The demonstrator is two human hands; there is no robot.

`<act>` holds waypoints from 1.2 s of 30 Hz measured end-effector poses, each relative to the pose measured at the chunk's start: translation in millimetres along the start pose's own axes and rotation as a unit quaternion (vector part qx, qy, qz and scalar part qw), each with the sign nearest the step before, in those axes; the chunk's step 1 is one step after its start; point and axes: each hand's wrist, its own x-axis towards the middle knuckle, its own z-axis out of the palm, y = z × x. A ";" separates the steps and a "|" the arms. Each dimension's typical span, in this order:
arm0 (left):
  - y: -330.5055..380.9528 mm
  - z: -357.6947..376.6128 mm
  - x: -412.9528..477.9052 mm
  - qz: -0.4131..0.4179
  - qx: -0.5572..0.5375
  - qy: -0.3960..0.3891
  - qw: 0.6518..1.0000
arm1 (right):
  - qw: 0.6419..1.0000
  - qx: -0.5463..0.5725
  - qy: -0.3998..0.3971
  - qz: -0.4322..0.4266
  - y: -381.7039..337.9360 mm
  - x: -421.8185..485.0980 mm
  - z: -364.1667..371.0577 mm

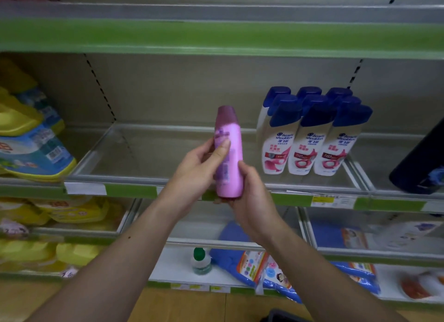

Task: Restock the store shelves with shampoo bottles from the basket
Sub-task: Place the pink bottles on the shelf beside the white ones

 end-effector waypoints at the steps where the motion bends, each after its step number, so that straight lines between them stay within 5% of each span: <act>1: -2.3 0.7 2.3 0.001 0.007 -0.001 1.000 | 0.999 -0.039 0.004 -0.021 0.1 3.0 0.2; 4: -6.5 6.3 9.8 -0.012 0.028 0.017 0.999 | 0.982 -0.165 0.041 -0.087 -0.7 8.4 1.5; 8: -12.2 7.2 28.4 -0.042 0.025 0.025 0.998 | 0.907 -0.365 0.125 -0.172 0.5 22.7 2.3; 22: -21.4 -20.6 136.3 0.039 0.171 0.007 0.984 | 0.822 -0.546 0.111 -0.122 -5.0 43.6 -20.9; 36: -43.2 -24.4 147.8 0.031 0.175 0.011 0.984 | 0.819 -0.552 0.112 -0.112 -7.2 43.4 -16.8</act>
